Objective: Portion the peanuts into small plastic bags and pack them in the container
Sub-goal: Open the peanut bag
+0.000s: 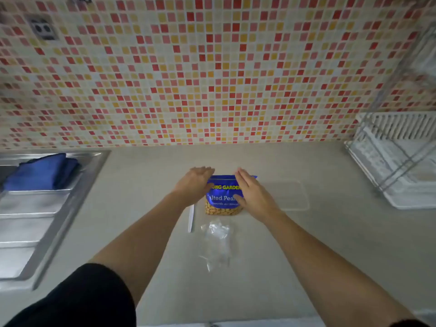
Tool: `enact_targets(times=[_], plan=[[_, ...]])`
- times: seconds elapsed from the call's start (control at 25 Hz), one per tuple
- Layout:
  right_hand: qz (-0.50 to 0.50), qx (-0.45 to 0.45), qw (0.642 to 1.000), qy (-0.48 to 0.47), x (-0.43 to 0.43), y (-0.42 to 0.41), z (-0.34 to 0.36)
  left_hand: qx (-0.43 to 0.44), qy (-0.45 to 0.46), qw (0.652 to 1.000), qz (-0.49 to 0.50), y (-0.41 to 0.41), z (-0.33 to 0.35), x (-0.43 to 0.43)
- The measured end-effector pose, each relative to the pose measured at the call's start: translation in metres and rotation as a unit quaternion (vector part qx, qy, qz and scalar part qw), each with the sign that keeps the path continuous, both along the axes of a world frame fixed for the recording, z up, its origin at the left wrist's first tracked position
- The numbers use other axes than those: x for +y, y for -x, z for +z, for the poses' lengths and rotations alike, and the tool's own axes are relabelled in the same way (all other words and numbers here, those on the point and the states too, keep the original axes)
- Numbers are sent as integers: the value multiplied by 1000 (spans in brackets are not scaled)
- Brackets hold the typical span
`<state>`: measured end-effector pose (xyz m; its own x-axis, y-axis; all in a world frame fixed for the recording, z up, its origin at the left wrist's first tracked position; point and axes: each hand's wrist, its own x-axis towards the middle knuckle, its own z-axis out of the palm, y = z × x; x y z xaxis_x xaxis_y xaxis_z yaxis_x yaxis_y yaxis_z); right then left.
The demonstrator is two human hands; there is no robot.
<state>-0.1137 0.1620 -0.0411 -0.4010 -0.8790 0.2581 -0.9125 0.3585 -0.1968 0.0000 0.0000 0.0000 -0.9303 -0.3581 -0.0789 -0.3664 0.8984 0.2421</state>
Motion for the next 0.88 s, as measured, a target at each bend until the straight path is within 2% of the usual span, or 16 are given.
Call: enact_targets(times=[0.08,0.36,0.64,0.8,0.88], plan=[[-11,26,997,77,-8,3,-13,-10,-21,999,-21,5,-3,-12],[-60,44,982,175,-18,4,-26,0,-28,997,-72,15,-15,-31],[-23,54,979,193,-19,15,-28,-39,-43,994,-94,18,-5,-31],[6,56,980,189,-21,26,-25,26,-141,989,-38,24,1,-35],[9,39,982,186,-23,28,-24,35,-150,987,-35,30,3,-36]])
